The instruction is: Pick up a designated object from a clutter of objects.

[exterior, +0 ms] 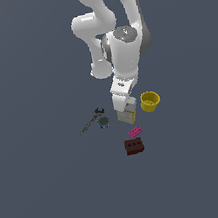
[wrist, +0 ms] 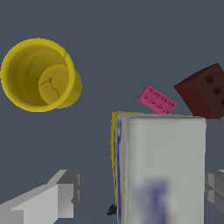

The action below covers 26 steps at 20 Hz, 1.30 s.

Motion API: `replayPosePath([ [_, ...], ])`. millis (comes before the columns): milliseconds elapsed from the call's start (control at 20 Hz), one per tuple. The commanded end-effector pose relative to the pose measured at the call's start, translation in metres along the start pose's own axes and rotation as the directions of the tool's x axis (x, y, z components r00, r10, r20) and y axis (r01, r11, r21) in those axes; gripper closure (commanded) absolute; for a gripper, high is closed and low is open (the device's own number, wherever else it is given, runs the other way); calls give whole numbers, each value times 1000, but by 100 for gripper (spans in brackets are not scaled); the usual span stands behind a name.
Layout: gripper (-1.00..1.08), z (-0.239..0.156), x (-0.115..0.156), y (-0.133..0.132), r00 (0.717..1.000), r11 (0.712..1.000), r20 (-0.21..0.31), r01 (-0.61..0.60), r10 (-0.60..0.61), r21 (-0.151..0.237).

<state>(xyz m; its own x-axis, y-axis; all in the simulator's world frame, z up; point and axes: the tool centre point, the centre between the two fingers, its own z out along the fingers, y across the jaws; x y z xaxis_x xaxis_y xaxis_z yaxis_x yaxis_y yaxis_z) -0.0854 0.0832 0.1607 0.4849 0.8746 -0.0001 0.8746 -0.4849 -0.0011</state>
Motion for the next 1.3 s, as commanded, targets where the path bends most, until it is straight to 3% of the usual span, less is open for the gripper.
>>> replayPosePath([
  [0, -92, 6, 0, 0, 1000, 1000, 0, 1, -1, -1],
  [150, -92, 9, 0, 0, 1000, 1000, 0, 1, -1, -1],
  [200, 108, 9, 0, 0, 1000, 1000, 0, 1, -1, -1],
  [850, 108, 6, 1, 1, 1000, 1000, -1, 1, -1, -2],
  [1250, 108, -16, 15, 9, 1000, 1000, -1, 1, -1, -2],
])
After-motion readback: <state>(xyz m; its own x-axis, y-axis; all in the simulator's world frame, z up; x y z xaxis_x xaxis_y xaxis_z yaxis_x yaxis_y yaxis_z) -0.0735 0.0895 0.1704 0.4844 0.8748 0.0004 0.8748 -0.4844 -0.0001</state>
